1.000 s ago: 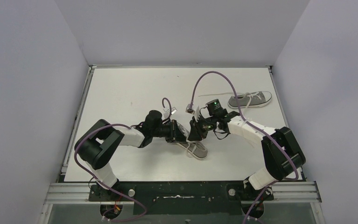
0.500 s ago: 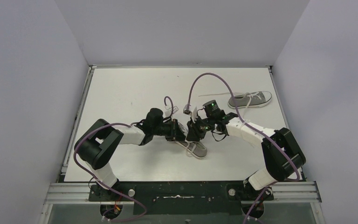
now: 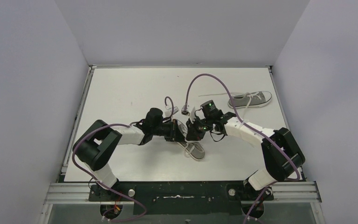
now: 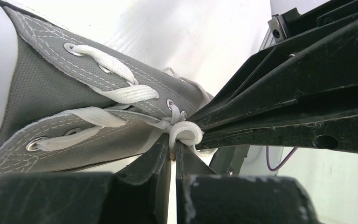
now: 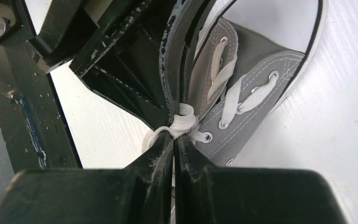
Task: Tie the shoes
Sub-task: Wrap the shoelace around the shoelace.
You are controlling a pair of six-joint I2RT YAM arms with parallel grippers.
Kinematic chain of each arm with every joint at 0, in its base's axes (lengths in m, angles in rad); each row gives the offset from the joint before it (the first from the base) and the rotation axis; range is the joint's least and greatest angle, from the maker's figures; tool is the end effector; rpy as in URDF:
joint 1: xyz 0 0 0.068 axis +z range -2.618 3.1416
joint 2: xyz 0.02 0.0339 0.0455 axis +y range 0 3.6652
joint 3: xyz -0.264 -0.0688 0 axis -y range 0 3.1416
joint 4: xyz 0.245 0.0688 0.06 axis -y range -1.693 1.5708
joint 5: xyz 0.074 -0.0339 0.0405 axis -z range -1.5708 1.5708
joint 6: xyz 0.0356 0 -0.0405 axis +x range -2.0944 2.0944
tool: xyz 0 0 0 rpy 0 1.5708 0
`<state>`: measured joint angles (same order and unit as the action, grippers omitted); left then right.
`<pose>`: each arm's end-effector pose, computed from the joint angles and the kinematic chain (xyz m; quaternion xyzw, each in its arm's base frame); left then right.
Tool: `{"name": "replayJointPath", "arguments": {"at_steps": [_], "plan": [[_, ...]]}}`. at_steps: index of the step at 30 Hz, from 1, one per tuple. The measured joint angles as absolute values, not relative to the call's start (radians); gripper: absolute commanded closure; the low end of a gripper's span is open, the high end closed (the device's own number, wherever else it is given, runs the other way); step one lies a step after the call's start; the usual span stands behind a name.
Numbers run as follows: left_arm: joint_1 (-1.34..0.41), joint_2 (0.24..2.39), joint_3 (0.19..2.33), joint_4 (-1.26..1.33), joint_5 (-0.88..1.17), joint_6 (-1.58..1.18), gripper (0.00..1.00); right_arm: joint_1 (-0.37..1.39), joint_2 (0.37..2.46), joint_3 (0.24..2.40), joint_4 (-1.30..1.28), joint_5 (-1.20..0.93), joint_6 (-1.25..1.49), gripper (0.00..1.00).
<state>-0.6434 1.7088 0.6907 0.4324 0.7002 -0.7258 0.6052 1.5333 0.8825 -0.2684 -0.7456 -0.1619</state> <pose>0.2425 -0.2105 0.1420 0.1280 0.8337 -0.5150 0.1530 0.2347 0.1917 0.1970 -0.4383 0.7746 0.4022 0.2149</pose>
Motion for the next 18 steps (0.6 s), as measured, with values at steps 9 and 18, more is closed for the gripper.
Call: {"name": "replayJointPath", "arguments": {"at_steps": [9, 18], "plan": [[-0.642, 1.671, 0.691, 0.441, 0.707, -0.727, 0.97, 0.673, 1.446, 0.939, -0.437, -0.481, 0.039, 1.0], [-0.638, 1.664, 0.691, 0.441, 0.72, -0.721, 0.76, 0.74, 1.43, 0.969, -0.53, -0.257, 0.236, 1.0]]}}
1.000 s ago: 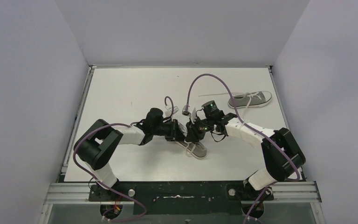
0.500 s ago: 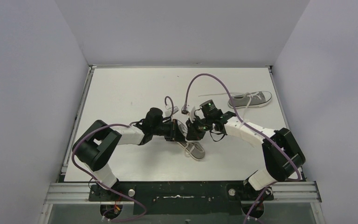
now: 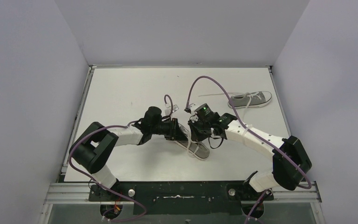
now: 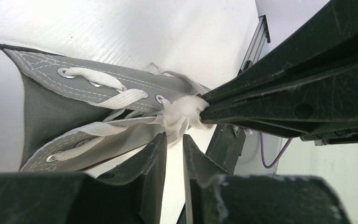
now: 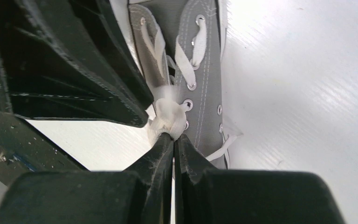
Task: Tie the shoes
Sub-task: Wrap the shoelace around the shoelace.
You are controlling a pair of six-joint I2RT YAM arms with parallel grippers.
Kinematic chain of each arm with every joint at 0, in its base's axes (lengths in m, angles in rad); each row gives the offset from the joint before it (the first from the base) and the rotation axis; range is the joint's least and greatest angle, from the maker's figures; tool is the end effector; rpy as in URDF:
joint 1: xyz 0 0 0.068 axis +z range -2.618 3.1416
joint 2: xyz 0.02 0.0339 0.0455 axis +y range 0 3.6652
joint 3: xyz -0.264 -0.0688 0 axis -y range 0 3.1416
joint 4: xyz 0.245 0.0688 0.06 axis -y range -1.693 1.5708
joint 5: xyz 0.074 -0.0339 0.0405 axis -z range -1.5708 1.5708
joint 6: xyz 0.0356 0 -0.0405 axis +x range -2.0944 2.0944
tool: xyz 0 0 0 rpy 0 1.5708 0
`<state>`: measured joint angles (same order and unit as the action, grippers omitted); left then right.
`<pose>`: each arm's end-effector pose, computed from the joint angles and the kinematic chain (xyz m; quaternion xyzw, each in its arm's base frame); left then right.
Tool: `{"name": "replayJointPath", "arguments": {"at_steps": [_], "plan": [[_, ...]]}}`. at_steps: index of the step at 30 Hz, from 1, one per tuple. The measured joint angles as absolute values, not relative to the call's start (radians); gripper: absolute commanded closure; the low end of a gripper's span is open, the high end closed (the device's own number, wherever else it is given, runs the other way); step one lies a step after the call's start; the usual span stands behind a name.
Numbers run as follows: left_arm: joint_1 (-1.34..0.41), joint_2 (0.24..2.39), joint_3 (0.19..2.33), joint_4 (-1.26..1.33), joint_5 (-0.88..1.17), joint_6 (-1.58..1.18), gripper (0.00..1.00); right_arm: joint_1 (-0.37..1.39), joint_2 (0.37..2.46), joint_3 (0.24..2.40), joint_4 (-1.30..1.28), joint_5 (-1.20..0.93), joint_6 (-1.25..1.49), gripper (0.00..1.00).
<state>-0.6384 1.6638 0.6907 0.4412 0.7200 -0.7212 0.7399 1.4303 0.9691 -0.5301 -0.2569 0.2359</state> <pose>0.2420 -0.2088 0.1565 0.1411 0.8190 -0.5299 0.1691 0.2070 0.2012 0.2289 -0.2724 0.9113 0.2413 0.1927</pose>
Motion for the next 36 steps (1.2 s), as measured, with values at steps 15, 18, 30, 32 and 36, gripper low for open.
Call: {"name": "replayJointPath", "arguments": {"at_steps": [15, 18, 30, 32, 36], "plan": [[-0.593, 1.576, 0.693, 0.377, 0.723, -0.688, 0.46, 0.74, 1.417, 0.968, -0.55, -0.183, 0.332, 1.0], [-0.609, 1.614, 0.72, 0.378, 0.72, -0.69, 0.44, 0.74, 1.402, 0.968, -0.535, -0.184, 0.352, 1.0], [-0.667, 1.697, 0.73, 0.439, 0.708, -0.759, 0.59, 0.739, 1.398, 0.957, -0.51, -0.2, 0.386, 1.0], [-0.667, 1.712, 0.752, 0.393, 0.699, -0.751, 0.65, 0.738, 1.398, 0.955, -0.51, -0.198, 0.387, 1.0], [-0.658, 1.721, 0.782, 0.281, 0.639, -0.728, 0.71, 0.735, 1.396, 0.954, -0.51, -0.214, 0.388, 1.0]]}}
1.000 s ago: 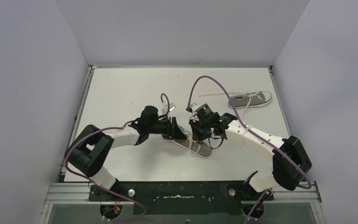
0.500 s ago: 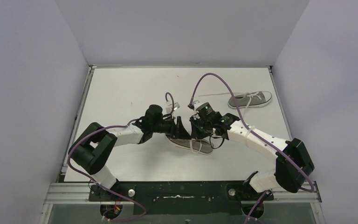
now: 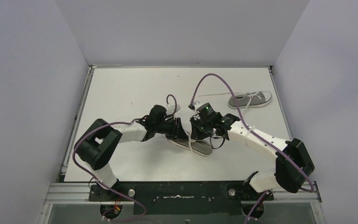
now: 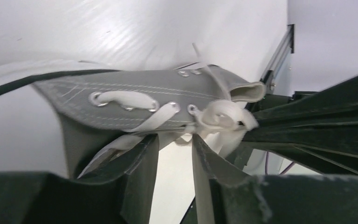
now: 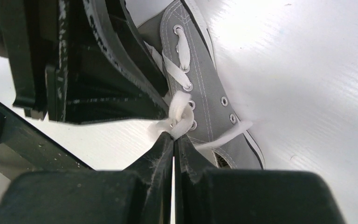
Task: Tie the shoes
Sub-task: Wrap the shoelace around the shoelace.
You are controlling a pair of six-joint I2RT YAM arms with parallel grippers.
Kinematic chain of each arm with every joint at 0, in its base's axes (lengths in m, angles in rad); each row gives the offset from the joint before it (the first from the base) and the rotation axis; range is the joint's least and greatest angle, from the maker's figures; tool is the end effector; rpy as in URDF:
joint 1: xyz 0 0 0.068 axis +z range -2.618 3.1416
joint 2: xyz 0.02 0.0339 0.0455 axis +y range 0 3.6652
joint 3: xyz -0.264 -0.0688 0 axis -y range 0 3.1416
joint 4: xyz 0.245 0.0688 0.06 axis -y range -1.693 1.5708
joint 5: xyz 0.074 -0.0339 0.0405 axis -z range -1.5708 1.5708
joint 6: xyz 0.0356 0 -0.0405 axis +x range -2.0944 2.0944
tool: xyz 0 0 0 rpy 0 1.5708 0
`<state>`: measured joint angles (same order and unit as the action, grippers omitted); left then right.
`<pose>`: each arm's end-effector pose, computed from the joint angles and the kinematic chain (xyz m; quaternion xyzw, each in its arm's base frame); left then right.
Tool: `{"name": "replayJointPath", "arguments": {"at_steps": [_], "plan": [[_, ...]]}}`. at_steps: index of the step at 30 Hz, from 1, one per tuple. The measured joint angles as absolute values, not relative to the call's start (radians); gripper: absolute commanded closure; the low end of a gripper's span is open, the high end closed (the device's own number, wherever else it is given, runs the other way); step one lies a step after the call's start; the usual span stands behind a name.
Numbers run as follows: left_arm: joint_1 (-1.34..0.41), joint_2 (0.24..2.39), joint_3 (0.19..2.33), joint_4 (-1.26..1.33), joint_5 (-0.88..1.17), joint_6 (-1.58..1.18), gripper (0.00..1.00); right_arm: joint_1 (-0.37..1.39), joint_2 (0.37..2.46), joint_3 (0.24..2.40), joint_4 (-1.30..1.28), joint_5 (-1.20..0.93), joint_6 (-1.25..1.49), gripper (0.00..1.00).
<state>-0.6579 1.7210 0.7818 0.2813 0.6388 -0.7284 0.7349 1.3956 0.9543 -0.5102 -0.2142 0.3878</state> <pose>0.2511 -0.2209 0.1495 0.1083 0.8566 -0.4842 0.1418 0.2058 0.1962 0.2345 -0.1956 0.9271 0.2475 0.2023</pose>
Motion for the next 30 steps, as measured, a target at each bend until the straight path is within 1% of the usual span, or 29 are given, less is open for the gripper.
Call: {"name": "replayJointPath", "arguments": {"at_steps": [2, 3, 7, 9, 11, 14, 18, 24, 26, 27, 30], "plan": [[-0.645, 1.72, 0.784, 0.233, 0.619, -0.71, 0.71, 0.735, 1.396, 0.954, -0.511, -0.221, 0.387, 1.0], [-0.64, 1.718, 0.784, 0.21, 0.611, -0.697, 0.68, 0.735, 1.396, 0.954, -0.511, -0.224, 0.387, 1.0], [-0.63, 1.664, 0.733, 0.21, 0.61, -0.672, 0.52, 0.732, 1.396, 0.954, -0.51, -0.249, 0.385, 1.0], [-0.629, 1.618, 0.69, 0.242, 0.616, -0.674, 0.46, 0.725, 1.396, 0.954, -0.51, -0.263, 0.381, 1.0], [-0.629, 1.582, 0.663, 0.279, 0.628, -0.683, 0.43, 0.717, 1.396, 0.954, -0.51, -0.281, 0.378, 1.0], [-0.637, 1.586, 0.672, 0.327, 0.645, -0.698, 0.42, 0.692, 1.396, 0.954, -0.509, -0.309, 0.374, 1.0], [-0.657, 1.65, 0.722, 0.371, 0.665, -0.724, 0.53, 0.672, 1.397, 0.954, -0.509, -0.335, 0.366, 1.0], [-0.672, 1.722, 0.753, 0.395, 0.679, -0.754, 0.83, 0.662, 1.397, 0.953, -0.508, -0.364, 0.352, 1.0], [-0.672, 1.734, 0.757, 0.395, 0.682, -0.757, 0.89, 0.662, 1.397, 0.953, -0.507, -0.377, 0.352, 1.0], [-0.672, 1.739, 0.759, 0.394, 0.683, -0.758, 0.9, 0.662, 1.398, 0.953, -0.505, -0.384, 0.352, 0.98], [-0.672, 1.744, 0.76, 0.395, 0.687, -0.757, 0.93, 0.65, 1.399, 0.953, -0.502, -0.4, 0.353, 0.82]]}}
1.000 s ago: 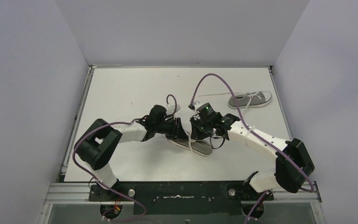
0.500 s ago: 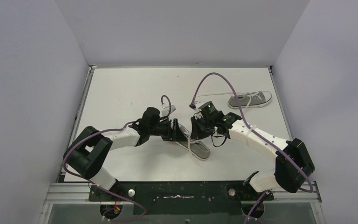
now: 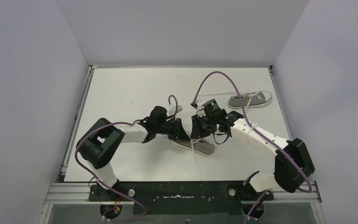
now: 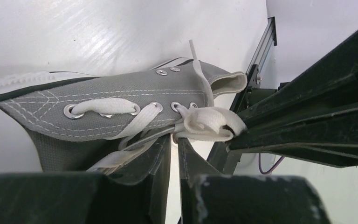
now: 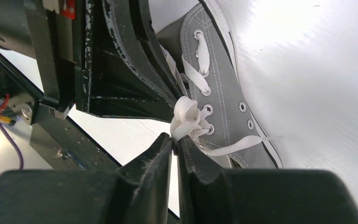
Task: Tie the shoes
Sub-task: Wrap the shoelace around the shoelace.
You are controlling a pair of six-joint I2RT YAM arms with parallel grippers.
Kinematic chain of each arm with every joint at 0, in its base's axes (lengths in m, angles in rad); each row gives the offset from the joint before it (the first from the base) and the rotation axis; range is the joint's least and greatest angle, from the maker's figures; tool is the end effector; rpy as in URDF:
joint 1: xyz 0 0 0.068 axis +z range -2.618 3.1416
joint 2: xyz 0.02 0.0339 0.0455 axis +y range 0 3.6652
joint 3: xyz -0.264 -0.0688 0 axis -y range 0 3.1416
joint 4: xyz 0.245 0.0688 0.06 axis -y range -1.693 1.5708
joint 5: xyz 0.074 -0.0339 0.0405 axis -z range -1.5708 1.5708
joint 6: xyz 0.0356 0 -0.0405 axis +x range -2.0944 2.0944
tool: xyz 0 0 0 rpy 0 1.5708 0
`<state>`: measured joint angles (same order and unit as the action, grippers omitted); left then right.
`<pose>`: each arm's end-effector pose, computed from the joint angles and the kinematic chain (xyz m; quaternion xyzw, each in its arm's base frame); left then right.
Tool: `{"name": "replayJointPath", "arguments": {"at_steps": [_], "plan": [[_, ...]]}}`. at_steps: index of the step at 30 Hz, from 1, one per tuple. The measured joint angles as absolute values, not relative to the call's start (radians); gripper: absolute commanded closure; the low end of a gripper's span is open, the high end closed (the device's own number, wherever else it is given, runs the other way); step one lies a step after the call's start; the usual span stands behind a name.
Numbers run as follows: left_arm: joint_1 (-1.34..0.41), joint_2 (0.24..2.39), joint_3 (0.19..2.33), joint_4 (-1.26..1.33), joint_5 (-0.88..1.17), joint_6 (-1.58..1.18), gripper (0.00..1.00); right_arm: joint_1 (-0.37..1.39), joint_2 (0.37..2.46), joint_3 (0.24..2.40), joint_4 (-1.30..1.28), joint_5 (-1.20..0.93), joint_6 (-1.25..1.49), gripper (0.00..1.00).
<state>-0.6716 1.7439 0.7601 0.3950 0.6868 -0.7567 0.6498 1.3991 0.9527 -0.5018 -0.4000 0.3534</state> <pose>0.2486 -0.2265 0.1464 0.1233 0.8364 -0.5152 0.1410 0.2178 0.1829 0.2352 -0.1979 0.9137 0.3102 0.1723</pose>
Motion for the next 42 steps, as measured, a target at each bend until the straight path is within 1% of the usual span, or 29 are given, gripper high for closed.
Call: {"name": "replayJointPath", "arguments": {"at_steps": [3, 5, 9, 15, 18, 23, 25, 29, 31, 42], "plan": [[-0.672, 1.748, 0.763, 0.395, 0.689, -0.756, 0.94, 0.618, 1.399, 0.953, -0.501, -0.434, 0.358, 0.72], [-0.672, 1.751, 0.766, 0.395, 0.69, -0.756, 0.95, 0.587, 1.399, 0.953, -0.501, -0.456, 0.358, 0.69], [-0.672, 1.752, 0.77, 0.395, 0.694, -0.758, 0.97, 0.542, 1.399, 0.953, -0.502, -0.485, 0.353, 0.69], [-0.672, 1.752, 0.792, 0.397, 0.715, -0.763, 0.97, 0.537, 1.399, 0.946, -0.498, -0.515, 0.351, 0.75], [-0.672, 1.752, 0.801, 0.396, 0.721, -0.764, 0.97, 0.536, 1.4, 0.941, -0.498, -0.509, 0.352, 0.69], [-0.672, 1.752, 0.803, 0.392, 0.732, -0.764, 0.98, 0.525, 1.401, 0.941, -0.518, -0.463, 0.348, 0.67], [-0.672, 1.751, 0.803, 0.39, 0.736, -0.762, 0.98, 0.511, 1.401, 0.94, -0.529, -0.453, 0.348, 0.68], [-0.673, 1.75, 0.803, 0.374, 0.74, -0.754, 0.99, 0.495, 1.401, 0.928, -0.533, -0.451, 0.348, 0.74], [-0.673, 1.746, 0.799, 0.371, 0.741, -0.752, 0.99, 0.494, 1.401, 0.917, -0.532, -0.453, 0.348, 0.75], [-0.698, 1.722, 0.785, 0.336, 0.743, -0.739, 0.99, 0.494, 1.418, 0.899, -0.504, -0.479, 0.35, 0.66]]}}
